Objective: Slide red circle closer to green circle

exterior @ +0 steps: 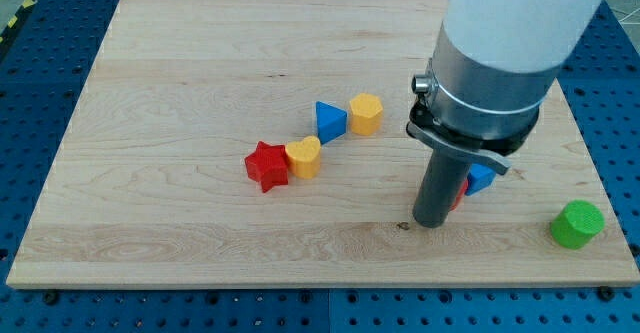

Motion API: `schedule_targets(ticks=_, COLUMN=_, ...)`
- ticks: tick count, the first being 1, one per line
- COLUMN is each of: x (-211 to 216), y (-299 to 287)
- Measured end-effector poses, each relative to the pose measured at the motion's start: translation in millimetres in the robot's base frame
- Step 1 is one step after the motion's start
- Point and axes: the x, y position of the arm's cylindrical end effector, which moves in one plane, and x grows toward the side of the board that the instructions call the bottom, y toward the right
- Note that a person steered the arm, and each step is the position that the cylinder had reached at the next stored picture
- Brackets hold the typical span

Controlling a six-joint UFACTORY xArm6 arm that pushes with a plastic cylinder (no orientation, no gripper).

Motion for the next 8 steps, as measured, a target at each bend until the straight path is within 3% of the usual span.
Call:
schedule_targets(ticks=3, x=-14.7, y=-37.4)
schedule_targets(ticks=5, x=-49.9, y=-11.2)
schedule_targets(ticks=8, x=-9.6, y=14.5)
